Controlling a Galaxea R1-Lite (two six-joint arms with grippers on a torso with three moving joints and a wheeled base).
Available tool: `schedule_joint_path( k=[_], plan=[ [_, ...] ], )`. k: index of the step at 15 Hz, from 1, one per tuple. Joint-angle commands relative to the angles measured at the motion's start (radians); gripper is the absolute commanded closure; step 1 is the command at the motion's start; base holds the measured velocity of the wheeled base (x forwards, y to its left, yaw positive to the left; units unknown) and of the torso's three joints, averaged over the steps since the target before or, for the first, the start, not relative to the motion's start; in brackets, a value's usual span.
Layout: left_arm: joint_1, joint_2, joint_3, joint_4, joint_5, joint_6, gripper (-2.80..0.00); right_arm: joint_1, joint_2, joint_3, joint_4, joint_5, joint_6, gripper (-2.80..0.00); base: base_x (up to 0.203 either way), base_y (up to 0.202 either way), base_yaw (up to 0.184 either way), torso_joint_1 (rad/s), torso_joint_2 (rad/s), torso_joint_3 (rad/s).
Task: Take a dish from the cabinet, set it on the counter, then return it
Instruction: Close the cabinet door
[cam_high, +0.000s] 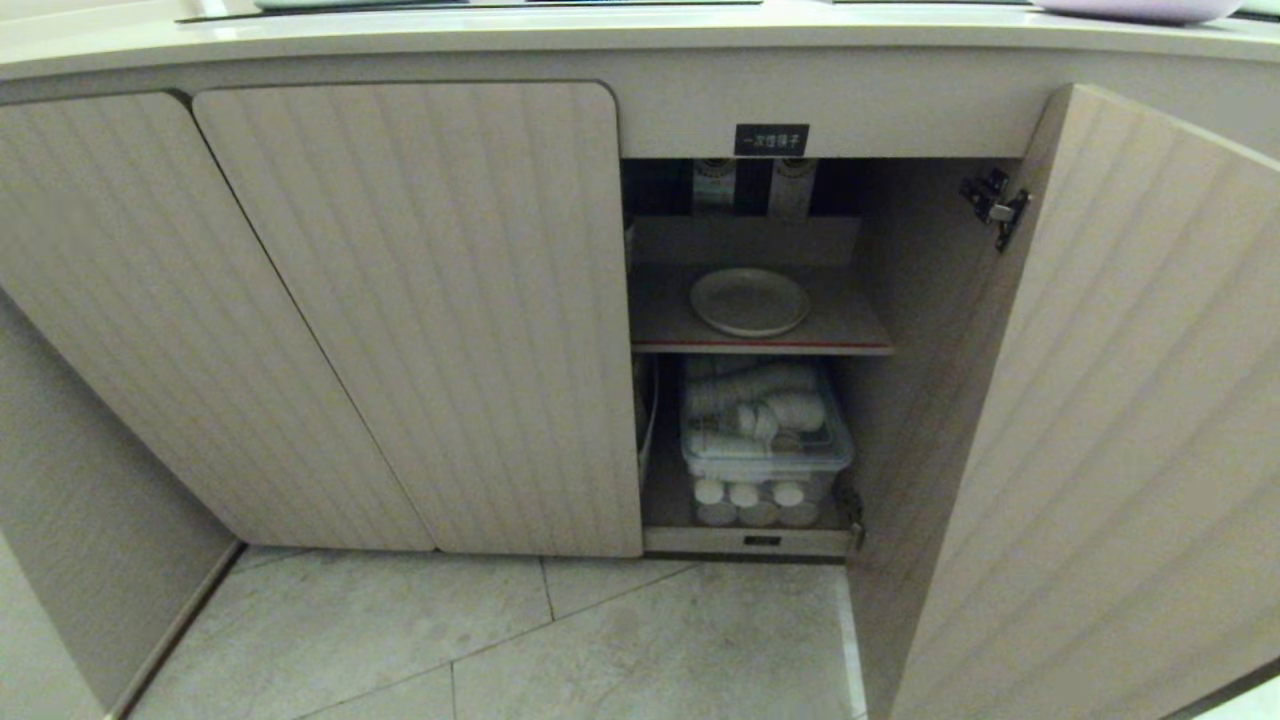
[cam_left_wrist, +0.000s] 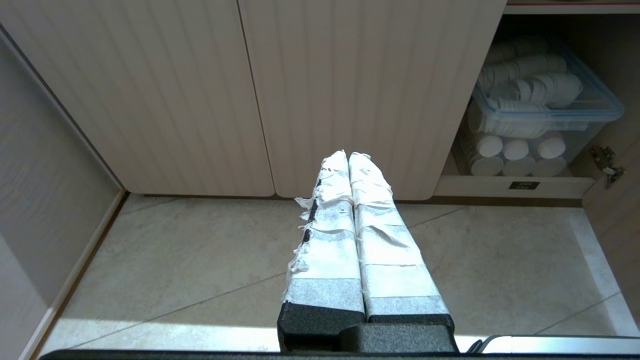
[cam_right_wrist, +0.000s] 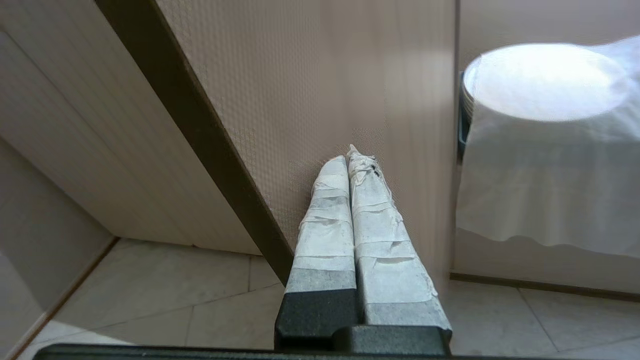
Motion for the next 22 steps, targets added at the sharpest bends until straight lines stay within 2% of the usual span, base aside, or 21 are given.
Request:
schedule_joint_path(
  k=[1,5,9,15,22],
  plan=[
    [0.000,0.000,0.000,0.000,0.000,0.000,0.00,0.017,0.016,0.005,-0.015,0.000,0.001,0.00,0.000,0.000,0.000,0.000,0.00,0.000],
    [0.000,0.000,0.000,0.000,0.000,0.000,0.00,0.047,0.023,0.003,-0.017,0.000,0.001,0.00,0.000,0.000,0.000,0.000,0.00,0.000],
    [0.000,0.000,0.000,0.000,0.000,0.000,0.00,0.079,0.046,-0.003,-0.027,0.000,0.047,0.00,0.000,0.000,0.000,0.000,0.00,0.000],
    [0.000,0.000,0.000,0.000,0.000,0.000,0.00,0.180,0.150,-0.002,-0.156,-0.003,0.075,0.00,0.000,0.000,0.000,0.000,0.00,0.000],
    [0.000,0.000,0.000,0.000,0.000,0.000,0.00,0.196,0.311,-0.013,-0.292,-0.004,0.108,0.00,0.000,0.000,0.000,0.000,0.00,0.000]
  ],
)
